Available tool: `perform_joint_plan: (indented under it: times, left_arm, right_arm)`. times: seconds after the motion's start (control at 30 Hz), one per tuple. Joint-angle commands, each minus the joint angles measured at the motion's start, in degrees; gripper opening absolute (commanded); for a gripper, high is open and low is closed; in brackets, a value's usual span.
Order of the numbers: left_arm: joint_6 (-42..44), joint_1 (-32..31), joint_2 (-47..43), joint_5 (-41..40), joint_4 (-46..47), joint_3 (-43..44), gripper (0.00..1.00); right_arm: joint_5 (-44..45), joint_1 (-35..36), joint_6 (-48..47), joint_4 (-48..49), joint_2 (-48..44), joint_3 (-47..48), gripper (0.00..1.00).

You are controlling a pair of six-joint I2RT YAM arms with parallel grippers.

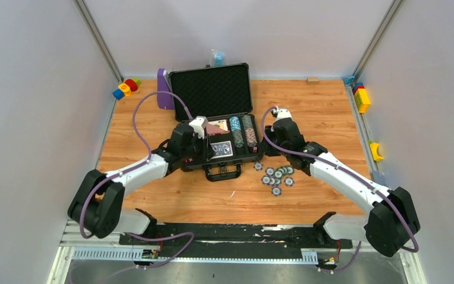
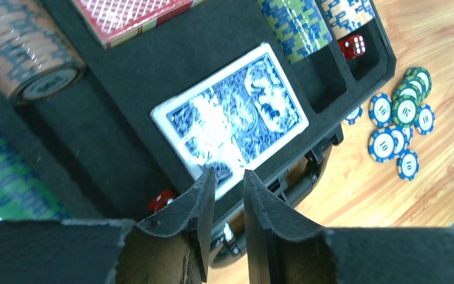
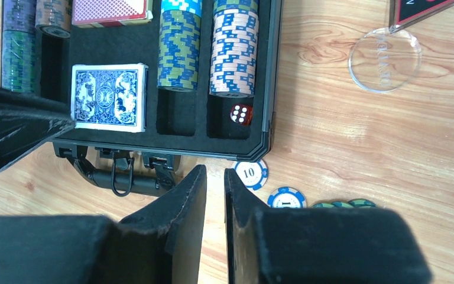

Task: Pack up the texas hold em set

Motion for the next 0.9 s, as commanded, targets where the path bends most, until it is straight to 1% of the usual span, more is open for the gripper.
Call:
perform_joint_plan:
  times: [0.0,0.2,0.4,0.5,0.6,0.67,0.7,0.73,0.77,0.8,0.83,0.87]
  left_arm:
    - [1.7,0.0,-9.3,-2.5,-2.7,-2.2,0.34]
    - [2.1,0.0,-22.7,-6.3,-3.6,-8.3,0.38]
    - [3.8,0.0,-35.4,-10.7,-7.5,-13.6,0.44]
    - [4.3,0.0,-41.4,-11.6,-8.5,-15.5,0.49]
    - [4.7,0.0,-45.3,-11.6,-9.3,-17.1,0.54]
    - [5.2,0.0,-47.6,-13.0,-9.9,-18.0,0.6]
    - [5.5,0.0,-48.9,-13.2,-10.1,-18.2,0.66]
    - [5.7,0.0,-49.4,-13.2,-10.3,-18.7,0.7]
    - [5.8,0.0,-50.4,-13.1,-10.3,-18.9,0.77]
    - [5.9,0.0,-51.0,-13.0,-10.3,-19.5,0.81]
    - [5.9,0.0,-51.9,-12.5,-10.2,-19.7,0.87]
    - [6.0,0.0,-52.3,-12.4,-10.1,-20.2,0.91]
  right_arm:
    - [1.5,-1.1,-0.1,0.6,-3.0,-0.4,0.19]
    - [-0.5,-3.2,0.6,0.9,-4.7,-1.5,0.19]
    - [-1.6,-4.0,0.9,1.5,-5.7,-2.1,0.21]
    - [-1.8,-4.2,1.2,1.5,-5.9,-2.2,0.22]
    - [-1.8,-4.3,1.3,1.6,-6.2,-2.3,0.23]
    - [-1.7,-4.4,1.3,1.6,-6.5,-2.4,0.23]
    - [-1.6,-4.4,1.4,1.6,-6.6,-2.5,0.24]
    - [-1.5,-4.4,1.4,1.7,-6.9,-2.6,0.24]
    - [-1.4,-4.4,1.4,1.7,-7.1,-2.6,0.25]
    - [-1.4,-4.5,1.4,1.7,-7.1,-2.7,0.25]
    - [-1.4,-4.5,1.4,1.7,-7.1,-2.7,0.25]
    - [-1.3,-4.5,1.4,1.7,-7.1,-2.7,0.26]
